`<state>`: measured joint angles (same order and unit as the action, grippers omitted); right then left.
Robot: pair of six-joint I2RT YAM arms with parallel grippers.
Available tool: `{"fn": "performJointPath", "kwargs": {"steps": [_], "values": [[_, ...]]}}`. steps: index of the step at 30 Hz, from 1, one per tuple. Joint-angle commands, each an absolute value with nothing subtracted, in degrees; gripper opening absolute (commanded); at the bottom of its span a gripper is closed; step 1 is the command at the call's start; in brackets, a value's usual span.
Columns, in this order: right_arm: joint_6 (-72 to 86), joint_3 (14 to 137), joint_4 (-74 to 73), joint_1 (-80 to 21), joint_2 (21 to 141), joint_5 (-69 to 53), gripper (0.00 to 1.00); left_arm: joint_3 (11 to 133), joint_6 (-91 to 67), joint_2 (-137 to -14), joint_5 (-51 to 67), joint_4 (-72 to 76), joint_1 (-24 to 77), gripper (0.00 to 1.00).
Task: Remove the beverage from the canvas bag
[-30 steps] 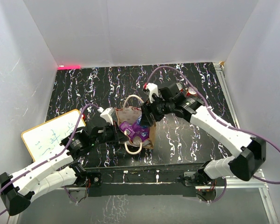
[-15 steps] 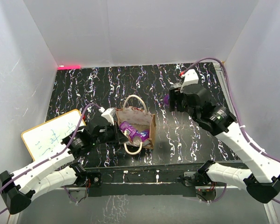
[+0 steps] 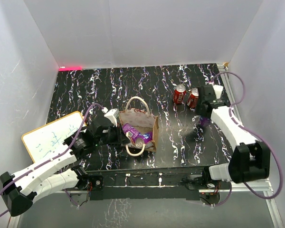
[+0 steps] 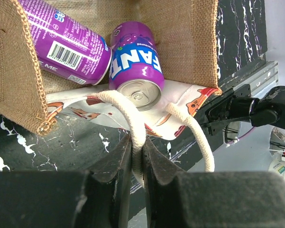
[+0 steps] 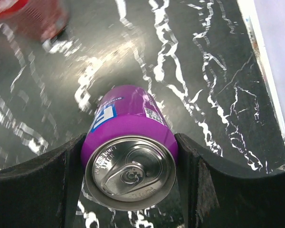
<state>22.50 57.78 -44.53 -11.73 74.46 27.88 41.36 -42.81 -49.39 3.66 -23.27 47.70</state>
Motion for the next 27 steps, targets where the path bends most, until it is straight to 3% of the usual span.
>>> {"fn": "performJointPath", "kwargs": {"steps": [1,11,17,27], "values": [[24.15,64.35,-34.67,-1.53,79.62,23.08,0.08,42.45,-41.46,-48.47,3.63,-24.90,47.49,0.12],[16.10,75.87,-26.50,4.49,96.12,16.88,0.08,41.86,-42.01,-48.77,6.08,-22.17,47.55,0.11],[14.00,83.36,-29.78,5.95,104.50,14.05,0.10,41.48,-42.71,-48.98,6.07,-20.06,47.47,0.11],[14.09,83.43,-31.43,7.29,106.02,10.42,0.70,42.35,-42.44,-50.35,6.49,-20.66,47.50,0.10]]}}
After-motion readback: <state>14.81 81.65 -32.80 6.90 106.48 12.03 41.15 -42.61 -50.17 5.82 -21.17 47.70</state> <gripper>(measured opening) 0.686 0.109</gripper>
